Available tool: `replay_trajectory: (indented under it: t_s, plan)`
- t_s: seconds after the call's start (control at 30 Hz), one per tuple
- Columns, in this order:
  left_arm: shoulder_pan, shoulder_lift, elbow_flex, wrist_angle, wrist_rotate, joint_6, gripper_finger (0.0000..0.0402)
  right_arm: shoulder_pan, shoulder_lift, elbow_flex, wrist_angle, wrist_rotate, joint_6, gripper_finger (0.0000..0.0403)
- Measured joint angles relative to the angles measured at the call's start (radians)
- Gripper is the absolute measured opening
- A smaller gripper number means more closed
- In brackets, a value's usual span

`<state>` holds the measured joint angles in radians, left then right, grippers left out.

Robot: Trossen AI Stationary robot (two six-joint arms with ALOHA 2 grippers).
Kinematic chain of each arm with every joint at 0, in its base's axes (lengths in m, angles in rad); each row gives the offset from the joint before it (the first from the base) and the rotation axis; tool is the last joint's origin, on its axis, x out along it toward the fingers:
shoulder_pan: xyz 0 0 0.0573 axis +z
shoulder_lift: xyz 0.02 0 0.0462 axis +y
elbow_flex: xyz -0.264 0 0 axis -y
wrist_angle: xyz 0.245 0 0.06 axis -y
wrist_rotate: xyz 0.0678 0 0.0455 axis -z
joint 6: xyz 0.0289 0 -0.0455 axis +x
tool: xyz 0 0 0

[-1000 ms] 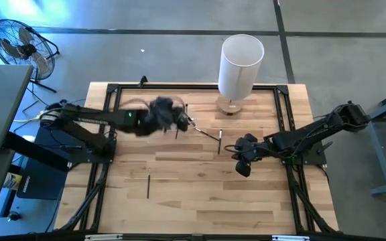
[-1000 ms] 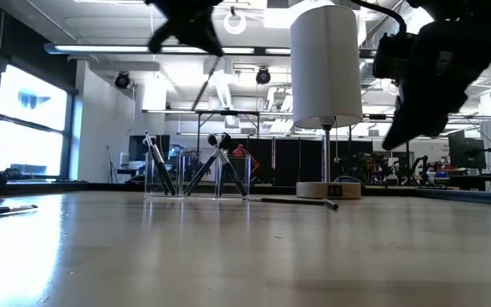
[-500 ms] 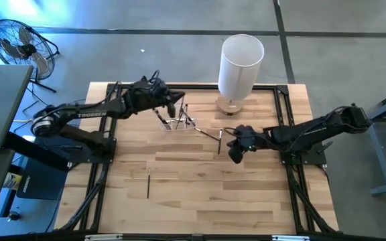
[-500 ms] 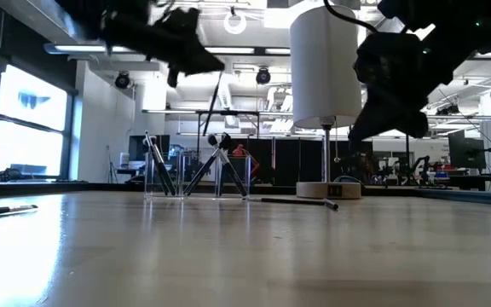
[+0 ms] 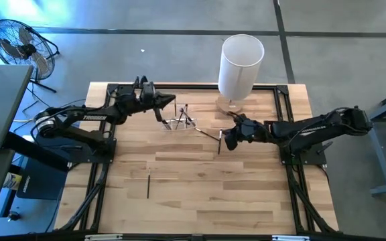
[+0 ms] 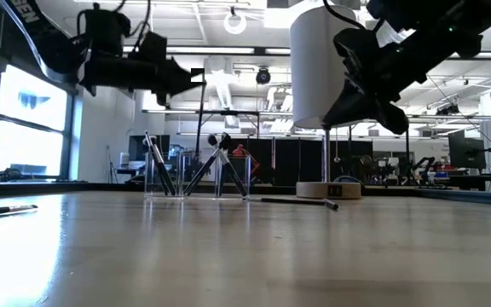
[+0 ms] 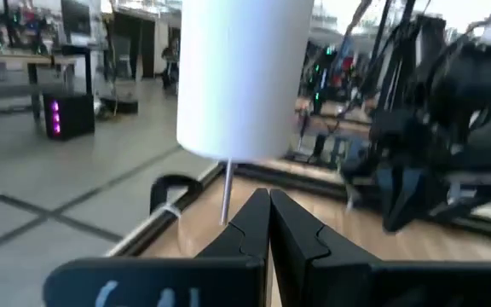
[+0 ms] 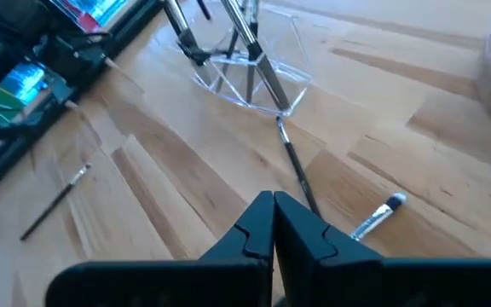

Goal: Put items in baskets/containers
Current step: Put the black eyeshadow brush into the transparent organizer

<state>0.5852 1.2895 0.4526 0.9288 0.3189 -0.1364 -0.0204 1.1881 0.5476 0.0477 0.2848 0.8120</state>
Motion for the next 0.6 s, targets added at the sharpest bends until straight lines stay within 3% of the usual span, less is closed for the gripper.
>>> replay_trajectory:
  t_s: [0.27,0.37,0.6]
  plan:
    - [-0.003,0.012,-0.002,-0.186,-0.019,0.008,0.0005,-0.008,0.0,0.0,0.04,-0.002,0.027,0.0001]
    - [-0.002,0.011,-0.002,-0.185,-0.041,0.011,0.0014,-0.008,0.0,0.0,0.04,-0.003,0.029,0.0001]
    - [-0.002,0.011,-0.002,-0.19,-0.065,0.013,0.0064,-0.008,0.0,0.0,0.04,0.013,0.056,0.0001]
